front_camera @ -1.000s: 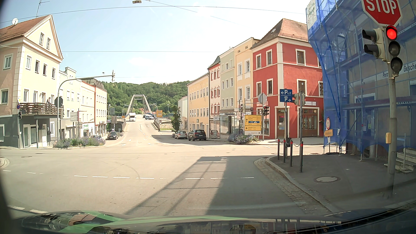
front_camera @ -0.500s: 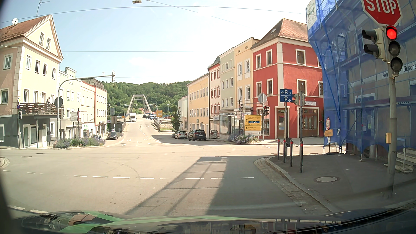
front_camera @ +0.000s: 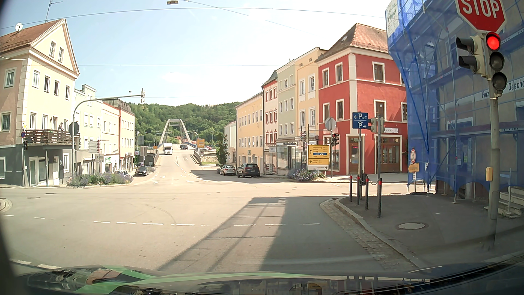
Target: Follow the waypoints while adhering to traffic rules and regulations
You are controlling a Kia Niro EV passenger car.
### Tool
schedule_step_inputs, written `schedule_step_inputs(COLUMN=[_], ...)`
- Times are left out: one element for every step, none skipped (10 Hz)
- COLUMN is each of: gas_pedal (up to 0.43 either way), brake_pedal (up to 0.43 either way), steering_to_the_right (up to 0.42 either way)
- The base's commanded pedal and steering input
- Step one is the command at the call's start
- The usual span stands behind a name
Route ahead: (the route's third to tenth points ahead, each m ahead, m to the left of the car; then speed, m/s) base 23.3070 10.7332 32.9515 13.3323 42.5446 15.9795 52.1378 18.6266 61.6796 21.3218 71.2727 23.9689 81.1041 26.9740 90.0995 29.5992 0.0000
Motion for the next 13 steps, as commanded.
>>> schedule_step_inputs(gas_pedal=[0.0, 0.0, 0.0, 0.0, 0.0, 0.0, 0.0, 0.0, 0.0, 0.0, 0.0, 0.0, 0.0], brake_pedal=[0.152, 0.116, 0.098, 0.104, 0.104, 0.116, 0.128, 0.14, 0.14, 0.122, 0.104, 0.104, 0.104], steering_to_the_right=[0.018, 0.018, 0.018, 0.019, 0.018, 0.018, 0.018, 0.019, 0.019, 0.018, 0.019, 0.018, 0.019])
